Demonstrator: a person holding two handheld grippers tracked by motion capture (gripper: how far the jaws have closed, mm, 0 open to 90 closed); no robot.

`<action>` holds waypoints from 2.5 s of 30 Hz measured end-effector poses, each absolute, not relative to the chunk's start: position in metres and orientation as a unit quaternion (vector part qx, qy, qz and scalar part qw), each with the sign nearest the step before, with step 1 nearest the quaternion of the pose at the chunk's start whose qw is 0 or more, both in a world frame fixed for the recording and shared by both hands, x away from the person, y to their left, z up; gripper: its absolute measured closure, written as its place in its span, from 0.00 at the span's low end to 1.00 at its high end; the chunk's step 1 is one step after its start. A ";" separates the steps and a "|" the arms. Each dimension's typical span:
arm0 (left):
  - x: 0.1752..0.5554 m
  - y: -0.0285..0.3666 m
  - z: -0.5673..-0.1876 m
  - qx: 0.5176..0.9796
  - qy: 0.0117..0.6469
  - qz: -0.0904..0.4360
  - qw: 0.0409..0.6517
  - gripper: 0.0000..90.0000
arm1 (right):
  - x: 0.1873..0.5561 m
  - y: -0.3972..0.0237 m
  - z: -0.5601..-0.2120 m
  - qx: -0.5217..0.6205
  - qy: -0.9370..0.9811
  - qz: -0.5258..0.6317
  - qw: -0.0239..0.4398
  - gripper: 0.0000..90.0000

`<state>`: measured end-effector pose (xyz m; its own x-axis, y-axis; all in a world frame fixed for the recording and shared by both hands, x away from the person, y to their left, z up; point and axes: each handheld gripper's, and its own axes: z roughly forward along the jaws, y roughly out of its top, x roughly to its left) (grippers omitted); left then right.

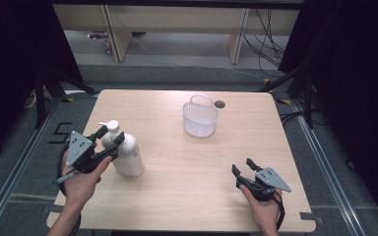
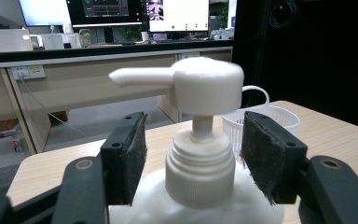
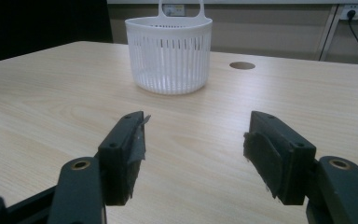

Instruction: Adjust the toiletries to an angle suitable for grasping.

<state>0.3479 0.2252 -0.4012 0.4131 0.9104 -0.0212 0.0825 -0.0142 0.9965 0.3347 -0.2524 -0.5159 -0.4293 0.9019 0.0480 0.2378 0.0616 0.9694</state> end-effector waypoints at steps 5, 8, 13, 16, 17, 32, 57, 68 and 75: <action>0.351 0.221 -0.397 0.614 0.398 0.368 0.573 0.48 | 0.335 -0.252 -0.516 0.433 0.658 0.530 0.313 0.42; 0.352 0.220 -0.397 0.615 0.396 0.373 0.571 0.50 | 0.335 -0.253 -0.516 0.434 0.658 0.530 0.313 0.42; 0.353 0.219 -0.400 0.616 0.397 0.375 0.568 0.55 | 0.335 -0.252 -0.516 0.437 0.655 0.531 0.314 0.41; 0.354 0.218 -0.401 0.614 0.398 0.376 0.568 0.56 | 0.336 -0.253 -0.516 0.433 0.658 0.531 0.312 0.41; 0.354 0.218 -0.400 0.614 0.397 0.378 0.568 0.56 | 0.335 -0.252 -0.516 0.436 0.656 0.531 0.311 0.41; 0.351 0.216 -0.391 0.607 0.397 0.382 0.572 0.63 | 0.336 -0.253 -0.516 0.433 0.656 0.531 0.315 0.40; 0.353 0.212 -0.382 0.605 0.398 0.375 0.579 0.66 | 0.336 -0.254 -0.516 0.437 0.656 0.533 0.309 0.40; 0.354 0.211 -0.374 0.595 0.397 0.380 0.586 0.66 | 0.336 -0.254 -0.516 0.433 0.656 0.531 0.317 0.40; 0.355 0.210 -0.370 0.590 0.398 0.387 0.586 0.66 | 0.336 -0.254 -0.516 0.434 0.656 0.532 0.313 0.40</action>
<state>0.3547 0.2099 -0.3700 0.3830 0.9237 -0.0093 0.0164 0.0032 0.9999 0.3362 -0.2537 -0.5158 -0.4274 0.9026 0.0510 0.2366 0.0572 0.9699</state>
